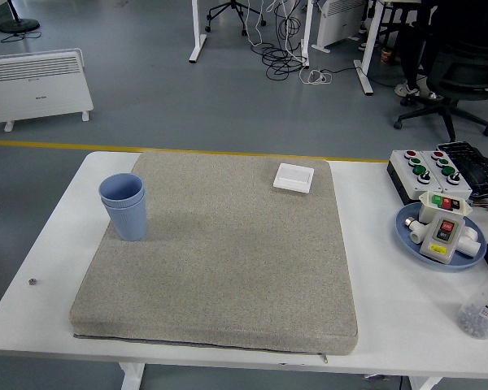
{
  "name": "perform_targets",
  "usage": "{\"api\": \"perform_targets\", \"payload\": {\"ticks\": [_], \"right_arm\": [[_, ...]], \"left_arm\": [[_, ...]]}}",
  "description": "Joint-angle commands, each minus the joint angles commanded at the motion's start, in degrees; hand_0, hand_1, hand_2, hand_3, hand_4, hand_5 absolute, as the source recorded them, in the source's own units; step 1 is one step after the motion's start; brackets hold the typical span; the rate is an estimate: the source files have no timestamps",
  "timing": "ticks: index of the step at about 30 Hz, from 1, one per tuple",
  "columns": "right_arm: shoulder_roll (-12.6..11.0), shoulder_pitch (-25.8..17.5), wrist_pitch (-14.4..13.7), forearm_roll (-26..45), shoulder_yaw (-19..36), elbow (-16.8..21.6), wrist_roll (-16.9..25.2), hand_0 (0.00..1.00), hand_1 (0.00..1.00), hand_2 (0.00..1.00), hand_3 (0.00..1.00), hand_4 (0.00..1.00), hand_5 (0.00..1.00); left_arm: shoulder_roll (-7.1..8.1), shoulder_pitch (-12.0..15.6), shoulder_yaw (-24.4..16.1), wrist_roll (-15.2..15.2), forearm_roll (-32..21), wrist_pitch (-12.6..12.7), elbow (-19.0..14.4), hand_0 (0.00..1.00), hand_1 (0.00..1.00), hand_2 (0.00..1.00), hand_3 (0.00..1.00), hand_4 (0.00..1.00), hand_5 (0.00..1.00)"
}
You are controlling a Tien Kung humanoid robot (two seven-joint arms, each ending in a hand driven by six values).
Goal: Push cup pick cup insert cup
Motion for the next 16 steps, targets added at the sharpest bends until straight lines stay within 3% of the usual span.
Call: {"api": "perform_targets", "payload": {"ticks": [16], "right_arm": [[0.11,-0.20,0.10,0.50,-0.41,0.00,0.09,0.677,0.584,0.587,0.577,0.105,0.551]], "left_arm": [[0.25,0.03,0.57,0.10,1.24,0.35,0.23,0.771,0.788,0.791,0.721,0.671,0.998]]}}
